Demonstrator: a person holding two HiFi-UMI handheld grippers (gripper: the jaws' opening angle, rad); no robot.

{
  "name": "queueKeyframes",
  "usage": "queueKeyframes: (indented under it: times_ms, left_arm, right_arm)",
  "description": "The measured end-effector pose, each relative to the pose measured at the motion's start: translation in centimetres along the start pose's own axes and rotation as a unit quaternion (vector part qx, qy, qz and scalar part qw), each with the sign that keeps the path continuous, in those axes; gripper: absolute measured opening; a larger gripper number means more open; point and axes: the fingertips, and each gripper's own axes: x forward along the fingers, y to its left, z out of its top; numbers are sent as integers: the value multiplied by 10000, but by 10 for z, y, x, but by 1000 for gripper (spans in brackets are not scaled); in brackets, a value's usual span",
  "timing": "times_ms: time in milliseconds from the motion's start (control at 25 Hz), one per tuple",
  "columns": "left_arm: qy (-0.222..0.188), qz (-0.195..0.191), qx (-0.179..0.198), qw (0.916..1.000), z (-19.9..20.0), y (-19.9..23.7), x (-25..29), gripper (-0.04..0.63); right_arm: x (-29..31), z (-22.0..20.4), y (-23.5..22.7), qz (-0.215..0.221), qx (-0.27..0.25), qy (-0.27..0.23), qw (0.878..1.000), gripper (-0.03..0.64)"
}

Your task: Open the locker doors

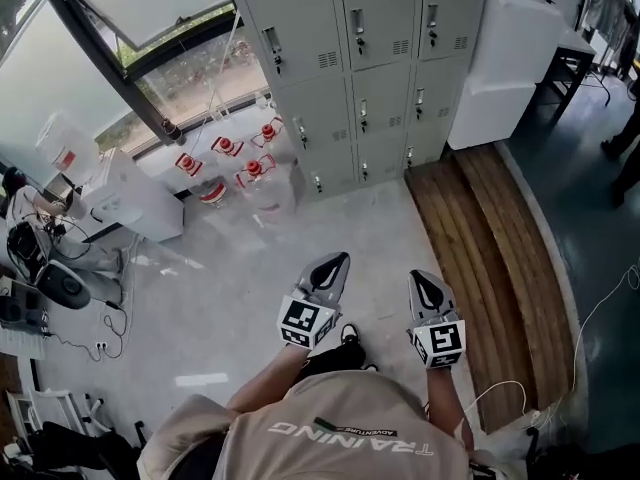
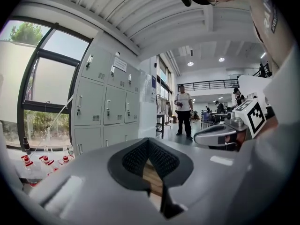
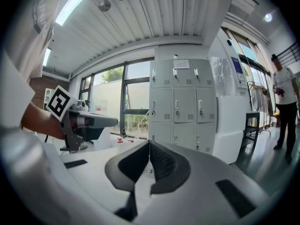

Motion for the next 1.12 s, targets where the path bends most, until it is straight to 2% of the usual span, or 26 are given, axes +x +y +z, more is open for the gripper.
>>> queueKeyframes:
  times_ms: [120,280,560,880,1120]
  left_arm:
    - [-126,-37,6,9999,11,21,21,6]
    - [-124,-90,-3,9999,13,48,43,6]
    - [150,-17,-114,9998,3,76,87,6]
    - [141,405,-172,9989,15,88,166,6]
    - [73,617,-91,9980,39,88,234,6]
  right_arm:
    - [29,14,-11,4,-146,-10,9999,11]
    - [60,18,-21,-55,-80,-31,9999,11]
    - [100,5,-46,95,-6,233,9997,11]
    - [148,6,-125,529,-16,169,9985,12]
    - [187,17,-200,837,-135,-31,9964,11]
